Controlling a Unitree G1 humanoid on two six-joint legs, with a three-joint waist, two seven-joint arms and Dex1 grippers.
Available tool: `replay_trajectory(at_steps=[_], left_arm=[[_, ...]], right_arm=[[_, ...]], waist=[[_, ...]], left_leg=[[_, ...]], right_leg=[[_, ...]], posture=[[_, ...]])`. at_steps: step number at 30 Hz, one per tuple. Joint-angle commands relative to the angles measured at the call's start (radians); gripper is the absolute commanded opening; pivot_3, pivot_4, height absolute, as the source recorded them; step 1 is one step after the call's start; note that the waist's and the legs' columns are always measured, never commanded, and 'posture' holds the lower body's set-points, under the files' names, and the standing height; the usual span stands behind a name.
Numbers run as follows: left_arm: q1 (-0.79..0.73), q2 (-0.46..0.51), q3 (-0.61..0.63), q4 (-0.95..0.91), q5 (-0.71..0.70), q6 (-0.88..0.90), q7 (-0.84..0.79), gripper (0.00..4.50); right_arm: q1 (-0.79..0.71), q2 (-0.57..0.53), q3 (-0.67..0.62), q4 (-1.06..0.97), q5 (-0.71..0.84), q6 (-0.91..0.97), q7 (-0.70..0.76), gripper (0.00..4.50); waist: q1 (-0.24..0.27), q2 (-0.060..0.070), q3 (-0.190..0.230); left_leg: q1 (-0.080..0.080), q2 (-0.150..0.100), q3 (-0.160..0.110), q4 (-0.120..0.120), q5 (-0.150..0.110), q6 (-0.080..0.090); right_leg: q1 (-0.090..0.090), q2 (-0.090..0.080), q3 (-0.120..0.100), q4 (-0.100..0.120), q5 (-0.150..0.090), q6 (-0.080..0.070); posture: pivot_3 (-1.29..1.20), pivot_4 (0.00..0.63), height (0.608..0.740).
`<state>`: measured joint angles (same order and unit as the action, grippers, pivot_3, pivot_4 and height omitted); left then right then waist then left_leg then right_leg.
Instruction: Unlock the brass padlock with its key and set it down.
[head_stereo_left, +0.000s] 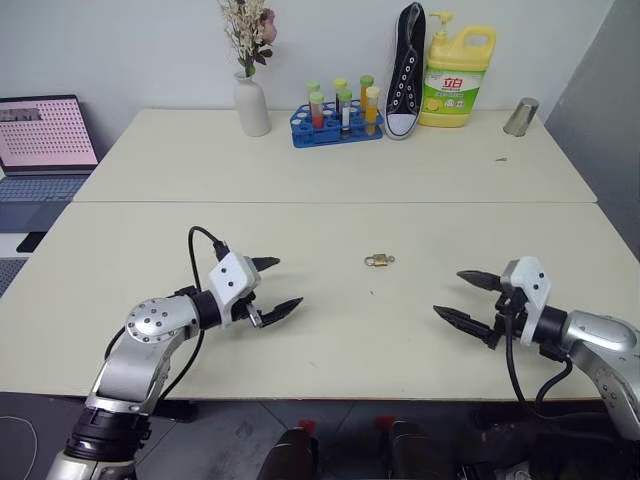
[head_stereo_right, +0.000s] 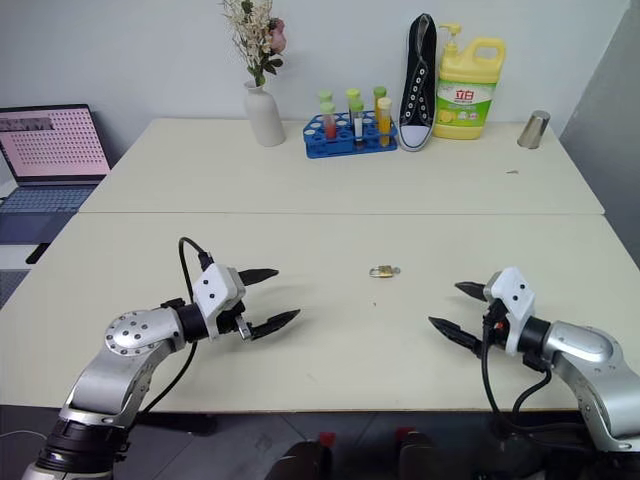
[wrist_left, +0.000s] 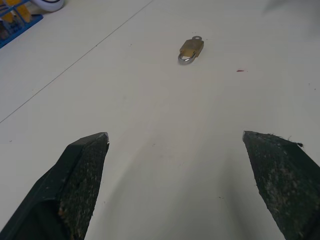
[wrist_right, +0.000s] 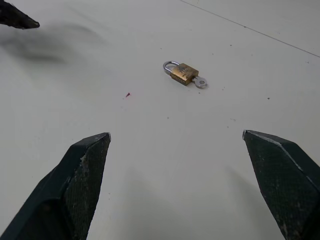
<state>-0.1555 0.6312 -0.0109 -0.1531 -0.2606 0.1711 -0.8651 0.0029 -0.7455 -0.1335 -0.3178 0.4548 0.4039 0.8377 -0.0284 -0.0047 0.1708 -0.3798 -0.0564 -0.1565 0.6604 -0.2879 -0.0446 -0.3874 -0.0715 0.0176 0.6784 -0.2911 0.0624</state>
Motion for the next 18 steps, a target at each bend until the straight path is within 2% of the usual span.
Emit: replay_trajectory(at_steps=[1, 15, 18], left_arm=[[0.011, -0.007, 0.020, -0.063, -0.047, 0.020, -0.007, 4.50], [-0.041, -0.014, -0.003, -0.031, -0.013, 0.060, 0.023, 4.50], [-0.055, -0.006, -0.002, -0.016, -0.052, 0.068, -0.034, 4.50]], right_arm=[[0.004, 0.005, -0.002, 0.020, -0.018, -0.056, 0.027, 4.44], [-0.001, 0.019, -0.008, 0.009, -0.021, -0.032, 0.010, 4.44], [-0.004, 0.024, -0.015, -0.005, -0.017, -0.013, -0.011, 4.44]], waist=[[0.000, 0.000, 0.000], [0.000, 0.000, 0.000], [0.000, 0.000, 0.000]], left_leg=[[0.000, 0.000, 0.000, 0.000, 0.000, 0.000], [0.000, 0.000, 0.000, 0.000, 0.000, 0.000], [0.000, 0.000, 0.000, 0.000, 0.000, 0.000]], right_leg=[[0.000, 0.000, 0.000, 0.000, 0.000, 0.000], [0.000, 0.000, 0.000, 0.000, 0.000, 0.000], [0.000, 0.000, 0.000, 0.000, 0.000, 0.000]], posture=[[0.00, 0.150, 0.740], [0.00, 0.150, 0.740], [0.00, 0.150, 0.740]])
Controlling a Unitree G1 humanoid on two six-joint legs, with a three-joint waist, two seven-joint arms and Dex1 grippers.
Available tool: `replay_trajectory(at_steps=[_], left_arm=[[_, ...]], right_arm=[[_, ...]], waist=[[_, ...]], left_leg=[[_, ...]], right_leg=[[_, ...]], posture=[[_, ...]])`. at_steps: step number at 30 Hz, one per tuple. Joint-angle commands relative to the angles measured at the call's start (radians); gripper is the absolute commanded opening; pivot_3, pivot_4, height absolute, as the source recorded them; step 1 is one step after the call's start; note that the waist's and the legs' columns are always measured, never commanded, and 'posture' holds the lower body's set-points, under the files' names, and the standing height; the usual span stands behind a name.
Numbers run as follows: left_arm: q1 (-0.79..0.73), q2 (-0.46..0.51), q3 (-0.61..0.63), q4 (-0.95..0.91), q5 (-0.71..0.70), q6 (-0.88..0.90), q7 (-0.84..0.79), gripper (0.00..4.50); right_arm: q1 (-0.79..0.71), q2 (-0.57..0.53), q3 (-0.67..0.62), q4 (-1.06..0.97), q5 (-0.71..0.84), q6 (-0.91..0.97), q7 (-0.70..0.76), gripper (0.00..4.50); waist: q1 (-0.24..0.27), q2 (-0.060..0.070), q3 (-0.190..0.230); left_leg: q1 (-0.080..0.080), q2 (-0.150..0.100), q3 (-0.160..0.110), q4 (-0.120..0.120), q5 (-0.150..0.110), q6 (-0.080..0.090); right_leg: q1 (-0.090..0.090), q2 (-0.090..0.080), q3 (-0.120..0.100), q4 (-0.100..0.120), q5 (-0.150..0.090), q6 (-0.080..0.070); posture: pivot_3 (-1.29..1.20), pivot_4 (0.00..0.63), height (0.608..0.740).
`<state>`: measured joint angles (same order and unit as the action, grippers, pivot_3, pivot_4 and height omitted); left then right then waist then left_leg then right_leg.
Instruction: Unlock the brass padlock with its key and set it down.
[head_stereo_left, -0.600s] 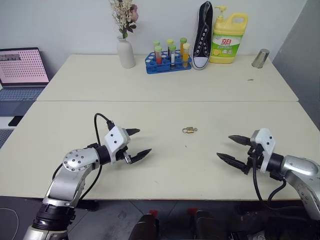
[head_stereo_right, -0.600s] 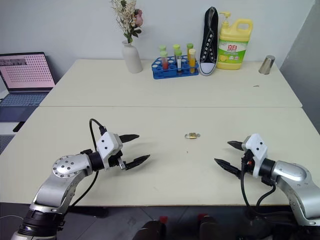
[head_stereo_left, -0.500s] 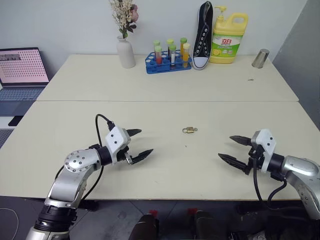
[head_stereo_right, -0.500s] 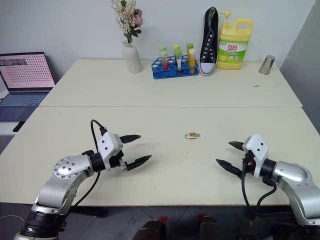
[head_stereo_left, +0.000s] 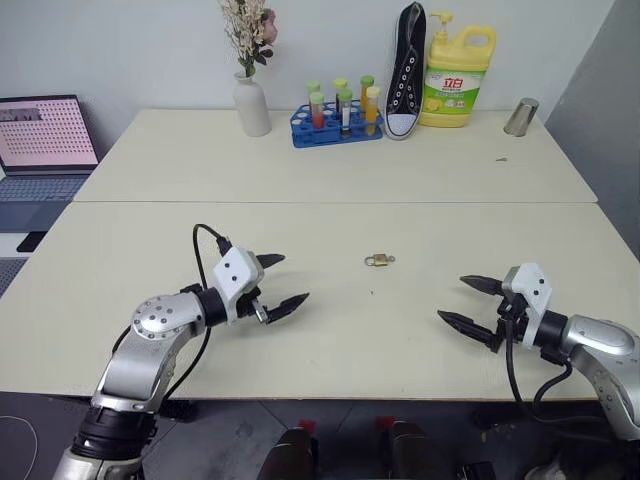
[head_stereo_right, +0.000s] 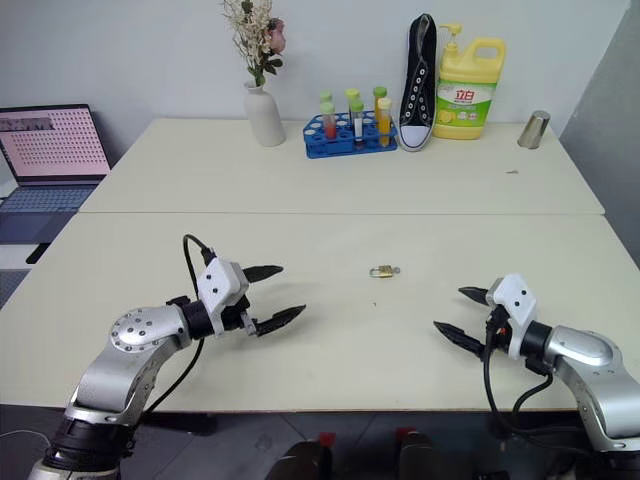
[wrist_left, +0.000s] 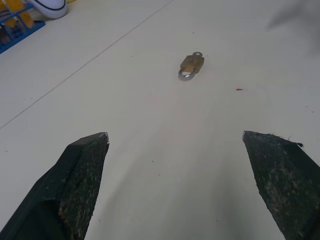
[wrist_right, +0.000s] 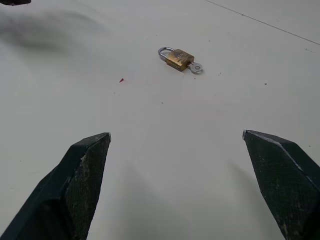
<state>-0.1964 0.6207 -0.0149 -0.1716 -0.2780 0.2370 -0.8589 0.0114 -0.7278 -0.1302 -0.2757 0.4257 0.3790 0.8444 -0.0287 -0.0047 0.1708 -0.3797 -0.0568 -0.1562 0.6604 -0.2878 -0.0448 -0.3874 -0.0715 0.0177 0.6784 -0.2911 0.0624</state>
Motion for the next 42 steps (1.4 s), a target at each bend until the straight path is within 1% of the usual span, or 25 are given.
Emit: replay_trajectory(at_steps=[1, 3, 6, 8, 11, 13, 15, 16, 18, 23, 29, 34, 35, 37, 42], left_arm=[[-0.030, -0.005, 0.012, 0.017, -0.040, -0.011, -0.040, 4.50], [-0.057, -0.019, 0.019, 0.045, -0.034, -0.025, -0.029, 4.50], [-0.104, -0.037, -0.027, 0.091, -0.001, -0.040, -0.045, 4.50], [-0.179, -0.089, -0.078, 0.176, 0.029, -0.074, -0.052, 4.50], [-0.247, -0.137, -0.106, 0.268, 0.056, -0.104, -0.052, 4.50], [-0.317, -0.180, -0.142, 0.366, 0.080, -0.145, -0.073, 4.50], [-0.460, -0.270, -0.205, 0.606, 0.150, -0.228, -0.077, 4.50], [-0.501, -0.294, -0.219, 0.683, 0.171, -0.261, -0.085, 4.50], [-0.578, -0.344, -0.221, 0.832, 0.192, -0.319, -0.090, 4.50], [-0.701, -0.434, -0.222, 1.080, 0.229, -0.422, -0.112, 4.50], [-0.777, -0.485, -0.230, 1.273, 0.301, -0.485, -0.106, 4.50], [-0.803, -0.487, -0.225, 1.343, 0.327, -0.472, -0.149, 4.50], [-0.806, -0.488, -0.223, 1.349, 0.329, -0.474, -0.151, 4.13], [-0.814, -0.491, -0.222, 1.363, 0.341, -0.469, -0.141, 3.63], [-0.823, -0.505, -0.226, 1.385, 0.372, -0.462, -0.118, 2.09]], right_arm=[[-0.014, 0.011, -0.024, -0.055, 0.016, 0.022, -0.031, 4.44], [-0.015, 0.023, -0.035, -0.074, 0.030, 0.052, -0.058, 4.44], [-0.005, 0.034, -0.043, -0.131, 0.043, 0.101, -0.105, 4.44], [0.000, 0.056, -0.064, -0.182, 0.071, 0.174, -0.174, 4.44], [0.004, 0.074, -0.077, -0.238, 0.096, 0.257, -0.235, 4.44], [0.013, 0.080, -0.081, -0.292, 0.119, 0.313, -0.269, 4.44], [0.034, 0.092, -0.078, -0.363, 0.139, 0.366, -0.313, 4.44], [0.039, 0.096, -0.077, -0.383, 0.145, 0.386, -0.328, 4.44], [0.039, 0.099, -0.077, -0.414, 0.154, 0.419, -0.349, 4.44], [0.042, 0.103, -0.084, -0.468, 0.179, 0.483, -0.395, 4.44], [0.032, 0.104, -0.106, -0.527, 0.218, 0.559, -0.447, 4.44], [0.022, 0.099, -0.131, -0.567, 0.262, 0.614, -0.483, 4.44], [0.020, 0.100, -0.135, -0.569, 0.268, 0.620, -0.489, 4.50], [0.020, 0.099, -0.139, -0.573, 0.277, 0.628, -0.499, 4.50], [0.020, 0.099, -0.142, -0.578, 0.291, 0.638, -0.513, 4.50]], waist=[[0.000, 0.000, 0.000], [0.001, 0.000, 0.000], [0.002, 0.000, 0.000], [0.003, 0.000, 0.000], [0.005, -0.001, 0.000], [0.005, -0.001, 0.000], [0.009, -0.001, 0.000], [0.013, -0.002, 0.000], [0.014, -0.002, 0.000], [-0.004, -0.003, 0.001], [-0.003, -0.003, 0.001], [-0.003, -0.004, 0.001], [-0.003, -0.004, 0.001], [-0.003, -0.004, 0.001], [-0.003, -0.004, 0.001]], left_leg=[[0.000, 0.000, 0.000, 0.000, 0.000, 0.000], [0.000, 0.000, 0.000, 0.000, 0.000, 0.000], [0.000, 0.000, -0.001, 0.000, 0.000, 0.000], [0.000, -0.001, -0.001, 0.000, 0.000, 0.000], [-0.001, -0.001, -0.001, 0.001, 0.000, 0.000], [-0.001, -0.002, -0.001, 0.001, 0.000, -0.001], [-0.001, -0.001, -0.001, 0.001, 0.000, -0.001], [-0.002, -0.002, -0.001, 0.002, 0.000, 0.000], [-0.002, -0.002, 0.001, 0.002, 0.000, 0.000], [-0.002, -0.002, 0.002, 0.001, 0.000, 0.000], [-0.002, -0.003, 0.002, 0.002, 0.000, 0.000], [-0.002, -0.003, 0.002, 0.002, 0.000, 0.000], [-0.002, -0.003, 0.002, 0.002, 0.000, 0.000], [-0.002, -0.003, 0.002, 0.002, 0.000, 0.000], [-0.001, -0.003, 0.002, 0.002, 0.000, 0.001]], right_leg=[[0.000, 0.000, 0.000, 0.000, 0.000, 0.000], [0.000, 0.000, 0.000, 0.000, 0.000, 0.000], [0.000, 0.000, 0.000, 0.000, 0.000, 0.000], [0.000, 0.000, 0.000, 0.000, 0.000, 0.000], [0.000, 0.000, 0.000, 0.000, 0.000, 0.000], [0.000, 0.000, -0.001, 0.000, 0.000, 0.000], [0.000, 0.000, -0.001, 0.000, 0.000, 0.000], [0.000, 0.000, -0.002, 0.000, 0.000, 0.000], [0.000, 0.000, -0.003, 0.000, 0.000, 0.000], [-0.001, 0.000, -0.001, 0.000, 0.000, 0.000], [-0.001, 0.000, -0.002, 0.000, 0.000, 0.001], [-0.001, 0.000, -0.002, 0.001, 0.000, 0.001], [-0.001, 0.000, -0.002, 0.001, 0.000, 0.001], [-0.001, 0.000, -0.002, 0.001, 0.000, 0.001], [0.000, 0.000, -0.002, 0.001, 0.000, 0.001]], posture=[[0.00, 0.150, 0.740], [0.00, 0.150, 0.740], [0.00, 0.150, 0.740], [0.00, 0.150, 0.740], [0.00, 0.150, 0.740], [0.00, 0.150, 0.740], [0.00, 0.150, 0.740], [0.00, 0.150, 0.740], [0.00, 0.150, 0.740], [0.00, 0.150, 0.740], [0.00, 0.150, 0.740], [0.00, 0.150, 0.740], [0.00, 0.150, 0.740], [0.00, 0.150, 0.740], [0.00, 0.150, 0.740]])
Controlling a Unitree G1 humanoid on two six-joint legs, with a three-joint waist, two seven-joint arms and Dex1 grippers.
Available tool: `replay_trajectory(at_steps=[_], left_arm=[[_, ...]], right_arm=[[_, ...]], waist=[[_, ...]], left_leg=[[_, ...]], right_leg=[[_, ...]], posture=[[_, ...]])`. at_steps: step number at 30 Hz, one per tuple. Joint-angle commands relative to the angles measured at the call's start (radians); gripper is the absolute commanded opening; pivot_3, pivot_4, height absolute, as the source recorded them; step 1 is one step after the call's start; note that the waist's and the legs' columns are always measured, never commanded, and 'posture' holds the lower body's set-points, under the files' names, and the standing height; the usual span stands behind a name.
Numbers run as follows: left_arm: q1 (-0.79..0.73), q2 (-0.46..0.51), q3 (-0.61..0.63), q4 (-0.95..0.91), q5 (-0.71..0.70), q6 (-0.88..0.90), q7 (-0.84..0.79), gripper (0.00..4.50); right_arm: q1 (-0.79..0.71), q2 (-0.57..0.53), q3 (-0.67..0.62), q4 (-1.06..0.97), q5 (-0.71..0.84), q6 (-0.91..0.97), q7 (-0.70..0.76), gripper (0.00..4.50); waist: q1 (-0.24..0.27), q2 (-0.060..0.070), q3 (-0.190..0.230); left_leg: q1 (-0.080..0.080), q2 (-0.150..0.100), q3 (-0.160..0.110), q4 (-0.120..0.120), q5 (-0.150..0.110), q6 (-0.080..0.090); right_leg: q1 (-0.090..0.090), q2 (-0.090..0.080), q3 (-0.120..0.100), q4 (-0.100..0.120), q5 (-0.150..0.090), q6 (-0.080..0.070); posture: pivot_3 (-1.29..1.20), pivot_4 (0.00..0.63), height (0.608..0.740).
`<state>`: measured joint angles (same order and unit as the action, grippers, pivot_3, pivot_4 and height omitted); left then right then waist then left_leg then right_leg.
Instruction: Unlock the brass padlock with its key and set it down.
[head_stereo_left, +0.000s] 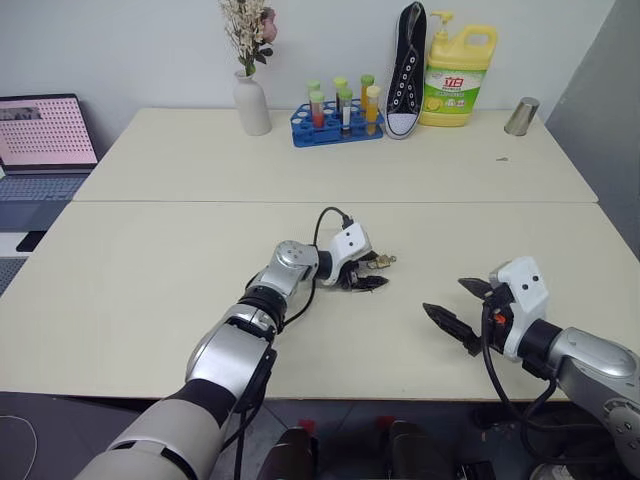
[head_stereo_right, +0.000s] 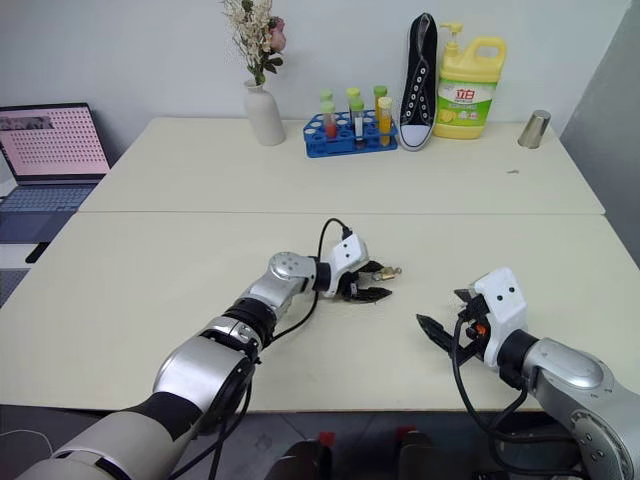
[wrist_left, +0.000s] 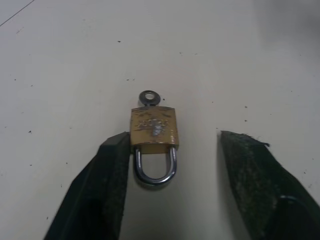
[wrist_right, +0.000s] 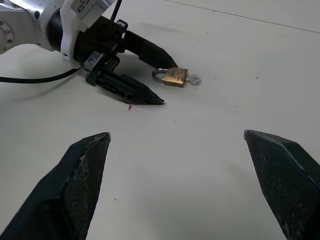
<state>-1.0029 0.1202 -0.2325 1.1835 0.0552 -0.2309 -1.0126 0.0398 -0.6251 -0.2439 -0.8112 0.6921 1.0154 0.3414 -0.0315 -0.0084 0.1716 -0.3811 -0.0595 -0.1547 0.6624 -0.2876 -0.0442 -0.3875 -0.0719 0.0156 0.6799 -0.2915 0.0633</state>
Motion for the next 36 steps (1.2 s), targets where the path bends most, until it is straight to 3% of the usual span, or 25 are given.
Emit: replay_trajectory(at_steps=[1, 4, 11, 15, 21, 29, 33, 36], left_arm=[[-0.019, -0.008, -0.011, 0.035, 0.049, 0.010, 0.047, 1.74], [-0.024, -0.020, -0.022, 0.052, 0.083, 0.026, 0.092, 0.95], [-0.001, -0.020, -0.004, 0.020, 0.079, -0.038, 0.073, 0.96], [0.054, 0.037, 0.013, -0.087, 0.063, -0.193, 0.059, 0.96], [0.329, 0.205, 0.043, -0.561, -0.113, -0.449, -0.099, 0.96], [0.485, 0.344, 0.051, -0.813, -0.151, -0.628, -0.071, 0.96], [0.525, 0.392, 0.081, -0.860, -0.049, -0.866, 0.021, 0.96], [0.541, 0.404, 0.073, -0.879, -0.016, -0.914, 0.079, 0.96]], right_arm=[[-0.007, -0.003, -0.029, -0.043, 0.026, 0.002, -0.012, 4.50], [-0.002, -0.007, -0.030, -0.048, 0.030, 0.001, -0.016, 4.50], [0.008, -0.030, -0.013, -0.046, 0.014, -0.028, -0.005, 4.50], [0.019, -0.044, 0.000, -0.045, -0.011, -0.079, 0.027, 4.50], [0.019, -0.062, 0.034, -0.022, -0.053, -0.215, 0.126, 4.50], [-0.082, -0.062, 0.070, 0.056, 0.082, -0.175, 0.228, 4.50], [-0.188, 0.005, 0.134, 0.119, 0.200, -0.096, 0.216, 4.50], [-0.228, 0.021, 0.152, 0.150, 0.224, -0.073, 0.218, 4.50]], waist=[[0.000, 0.000, 0.000], [0.001, -0.001, -0.001], [0.002, -0.001, -0.002], [-0.003, -0.001, -0.002], [-0.004, -0.001, -0.002], [0.011, -0.001, -0.002], [0.002, -0.001, -0.002], [0.003, -0.001, -0.002]], left_leg=[[0.000, 0.000, 0.000, 0.000, 0.000, 0.000], [0.000, 0.000, 0.000, 0.000, 0.000, 0.000], [0.001, 0.000, 0.000, 0.000, 0.001, 0.001], [0.001, 0.001, -0.001, 0.000, 0.001, 0.001], [0.001, 0.003, -0.003, -0.002, 0.003, -0.003], [0.001, 0.002, -0.005, 0.000, 0.001, 0.001], [0.001, 0.002, -0.004, -0.001, 0.001, 0.001], [0.001, 0.002, -0.005, -0.001, 0.001, 0.001]], right_leg=[[0.000, 0.000, 0.000, 0.000, 0.000, 0.000], [0.001, 0.000, 0.000, 0.000, 0.000, 0.000], [0.002, 0.000, -0.001, 0.000, 0.000, 0.000], [0.000, 0.000, 0.000, 0.000, 0.000, 0.000], [-0.001, 0.000, 0.002, 0.000, 0.000, 0.000], [0.001, -0.002, 0.001, -0.001, 0.000, 0.000], [0.000, -0.001, 0.000, -0.001, 0.000, 0.000], [0.000, 0.000, 0.000, -0.001, 0.000, 0.000]], posture=[[0.00, 0.150, 0.740], [0.00, 0.150, 0.740], [0.00, 0.150, 0.740], [0.00, 0.150, 0.740], [0.00, 0.150, 0.740], [0.00, 0.150, 0.740], [0.00, 0.150, 0.740], [0.00, 0.150, 0.740]])
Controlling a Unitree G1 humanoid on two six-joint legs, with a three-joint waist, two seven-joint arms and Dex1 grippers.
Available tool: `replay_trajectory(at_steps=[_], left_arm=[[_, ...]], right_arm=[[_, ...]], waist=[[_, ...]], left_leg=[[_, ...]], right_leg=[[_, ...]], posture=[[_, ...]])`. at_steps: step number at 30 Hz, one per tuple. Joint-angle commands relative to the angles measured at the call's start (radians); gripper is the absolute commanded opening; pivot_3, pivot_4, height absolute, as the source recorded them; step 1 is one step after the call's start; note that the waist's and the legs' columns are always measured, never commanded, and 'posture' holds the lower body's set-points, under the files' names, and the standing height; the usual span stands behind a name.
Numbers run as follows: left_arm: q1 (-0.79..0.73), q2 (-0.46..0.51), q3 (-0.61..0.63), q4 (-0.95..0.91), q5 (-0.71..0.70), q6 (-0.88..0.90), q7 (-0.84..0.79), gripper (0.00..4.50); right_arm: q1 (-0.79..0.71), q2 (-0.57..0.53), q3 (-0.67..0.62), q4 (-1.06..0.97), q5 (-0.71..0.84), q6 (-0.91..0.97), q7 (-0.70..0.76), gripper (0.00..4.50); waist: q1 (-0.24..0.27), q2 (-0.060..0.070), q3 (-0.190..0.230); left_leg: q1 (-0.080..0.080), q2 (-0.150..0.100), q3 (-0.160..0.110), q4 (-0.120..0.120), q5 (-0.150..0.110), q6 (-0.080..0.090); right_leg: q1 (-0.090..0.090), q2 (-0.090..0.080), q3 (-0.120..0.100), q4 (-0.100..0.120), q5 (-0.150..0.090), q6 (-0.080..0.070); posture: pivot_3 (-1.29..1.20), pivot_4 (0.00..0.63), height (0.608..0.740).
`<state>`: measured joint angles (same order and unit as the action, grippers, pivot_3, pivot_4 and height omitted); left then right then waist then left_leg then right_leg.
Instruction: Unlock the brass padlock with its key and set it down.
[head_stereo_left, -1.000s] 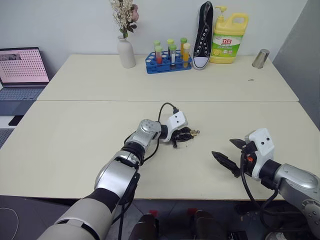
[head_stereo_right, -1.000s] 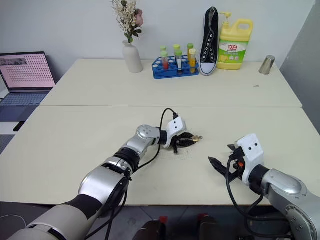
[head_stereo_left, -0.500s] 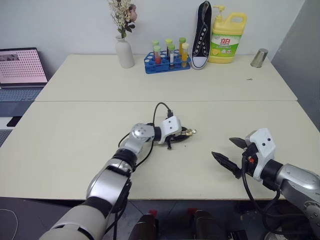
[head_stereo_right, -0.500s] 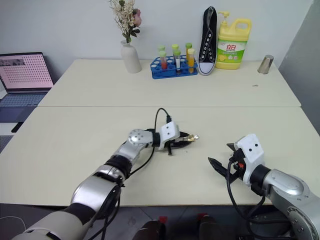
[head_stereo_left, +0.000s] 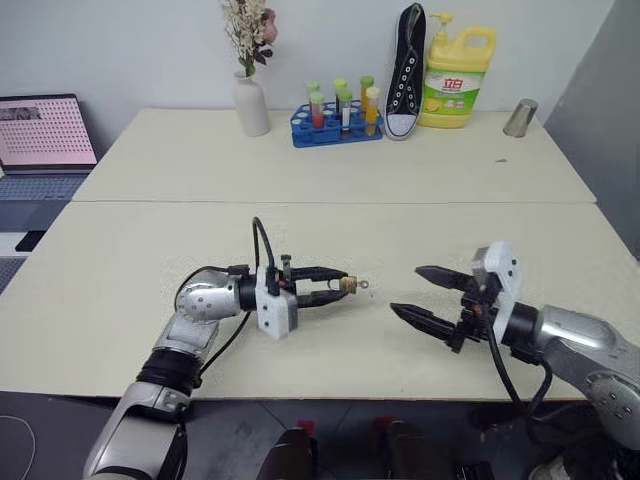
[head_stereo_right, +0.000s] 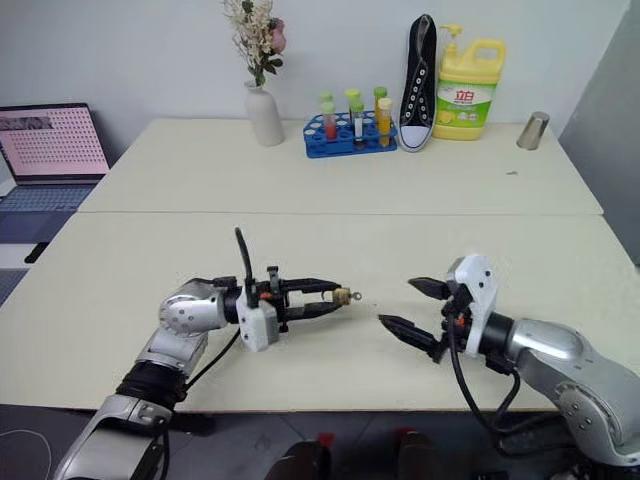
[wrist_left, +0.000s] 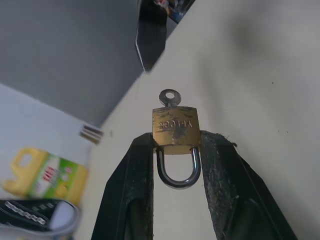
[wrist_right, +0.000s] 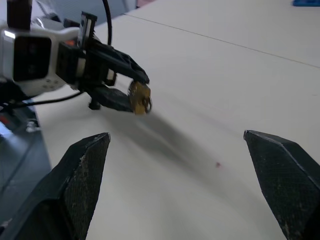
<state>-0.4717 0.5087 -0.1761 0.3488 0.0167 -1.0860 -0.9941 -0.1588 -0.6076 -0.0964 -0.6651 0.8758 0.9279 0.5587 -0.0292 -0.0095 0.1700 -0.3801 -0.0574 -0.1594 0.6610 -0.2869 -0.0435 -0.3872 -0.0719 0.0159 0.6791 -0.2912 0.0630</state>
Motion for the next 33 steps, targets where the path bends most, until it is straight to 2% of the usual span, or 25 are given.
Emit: replay_trajectory(at_steps=[1, 14, 17, 26, 28, 33], left_arm=[[0.019, 0.020, 0.013, -0.052, 0.032, -0.064, 0.076, 0.96], [0.013, 0.056, -0.031, -0.065, 0.140, -0.075, 0.218, 0.96], [0.011, 0.061, -0.044, -0.072, 0.145, -0.074, 0.235, 0.96], [0.007, 0.071, -0.071, -0.089, 0.165, -0.060, 0.280, 0.96], [0.008, 0.072, -0.070, -0.093, 0.173, -0.054, 0.292, 0.96], [0.009, 0.074, -0.070, -0.095, 0.190, -0.048, 0.320, 0.96]], right_arm=[[-0.042, 0.005, 0.013, 0.012, 0.052, 0.023, 0.004, 4.50], [-0.083, 0.024, 0.068, 0.044, 0.083, 0.042, 0.006, 4.50], [-0.094, 0.033, 0.082, 0.051, 0.074, 0.042, 0.000, 3.92], [-0.127, 0.039, 0.099, 0.062, 0.087, 0.065, -0.001, 0.62], [-0.129, 0.030, 0.097, 0.060, 0.093, 0.072, 0.004, 0.00], [-0.134, 0.022, 0.093, 0.063, 0.107, 0.079, 0.007, 0.00]], waist=[[0.001, 0.000, 0.000], [-0.001, 0.000, 0.000], [-0.001, 0.000, 0.000], [0.000, 0.000, 0.000], [-0.001, 0.000, 0.000], [-0.001, 0.000, 0.000]], left_leg=[[0.000, 0.000, 0.000, 0.000, 0.000, 0.000], [0.000, -0.001, 0.000, 0.000, 0.000, 0.000], [0.000, -0.001, 0.000, 0.000, 0.000, 0.000], [0.000, -0.001, 0.000, 0.000, 0.000, 0.000], [0.000, -0.001, 0.000, 0.000, 0.000, 0.000], [0.000, -0.001, 0.000, 0.000, 0.000, 0.000]], right_leg=[[0.000, 0.000, 0.000, 0.000, 0.000, 0.000], [0.000, 0.000, 0.000, 0.000, 0.000, 0.000], [0.000, 0.000, 0.000, 0.000, 0.000, 0.000], [-0.001, 0.000, 0.000, 0.000, 0.000, 0.000], [-0.001, 0.000, 0.000, 0.000, 0.000, 0.000], [-0.001, 0.000, 0.000, 0.000, 0.000, 0.000]], posture=[[0.00, 0.150, 0.740], [0.00, 0.150, 0.740], [0.00, 0.150, 0.740], [0.00, 0.150, 0.740], [0.00, 0.150, 0.740], [0.00, 0.150, 0.740]])
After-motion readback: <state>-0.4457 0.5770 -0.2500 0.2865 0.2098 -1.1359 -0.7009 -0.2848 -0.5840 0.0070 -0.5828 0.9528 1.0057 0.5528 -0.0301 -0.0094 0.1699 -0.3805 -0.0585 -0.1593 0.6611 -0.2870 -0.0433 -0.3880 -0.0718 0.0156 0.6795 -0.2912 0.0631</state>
